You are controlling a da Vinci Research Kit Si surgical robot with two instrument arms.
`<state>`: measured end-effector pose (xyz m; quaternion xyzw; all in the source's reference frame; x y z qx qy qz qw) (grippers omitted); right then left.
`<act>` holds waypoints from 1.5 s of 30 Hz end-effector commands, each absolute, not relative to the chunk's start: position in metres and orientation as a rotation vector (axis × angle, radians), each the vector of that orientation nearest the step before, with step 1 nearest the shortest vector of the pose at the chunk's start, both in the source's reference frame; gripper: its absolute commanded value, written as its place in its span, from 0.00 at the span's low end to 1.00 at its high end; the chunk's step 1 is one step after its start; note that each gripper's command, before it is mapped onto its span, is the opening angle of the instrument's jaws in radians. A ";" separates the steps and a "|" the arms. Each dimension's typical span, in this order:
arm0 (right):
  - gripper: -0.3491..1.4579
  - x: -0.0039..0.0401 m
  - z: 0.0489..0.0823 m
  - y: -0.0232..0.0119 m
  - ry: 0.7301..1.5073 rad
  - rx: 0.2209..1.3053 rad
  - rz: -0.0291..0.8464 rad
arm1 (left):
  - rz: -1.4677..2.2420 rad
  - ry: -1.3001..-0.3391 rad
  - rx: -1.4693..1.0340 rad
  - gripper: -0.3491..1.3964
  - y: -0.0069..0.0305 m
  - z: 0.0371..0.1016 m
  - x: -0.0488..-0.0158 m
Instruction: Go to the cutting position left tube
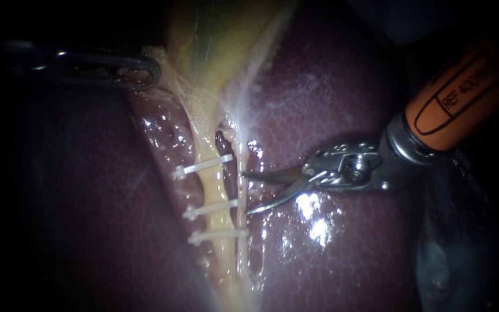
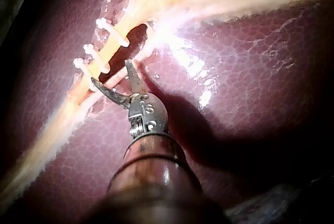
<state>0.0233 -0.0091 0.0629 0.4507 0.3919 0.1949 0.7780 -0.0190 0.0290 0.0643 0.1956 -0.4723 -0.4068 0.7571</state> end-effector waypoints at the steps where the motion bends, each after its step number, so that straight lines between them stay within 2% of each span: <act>1: 0.94 0.0234 0.0630 -0.0092 0.853 0.984 0.423 | -0.886 -1.030 0.427 0.00 0.0290 0.0643 -0.0190; 21: 0.94 0.0257 0.0669 -0.0092 0.858 1.097 0.453 | -0.885 -1.030 0.426 0.00 0.0288 0.0646 -0.0192; 35: 0.93 0.0288 0.0666 -0.0092 0.957 1.292 0.473 | -0.885 -1.030 0.425 0.00 0.0288 0.0648 -0.0192; 45: 0.92 0.0314 0.0657 -0.0097 1.031 1.359 0.445 | -0.885 -1.030 0.425 0.00 0.0288 0.0649 -0.0193</act>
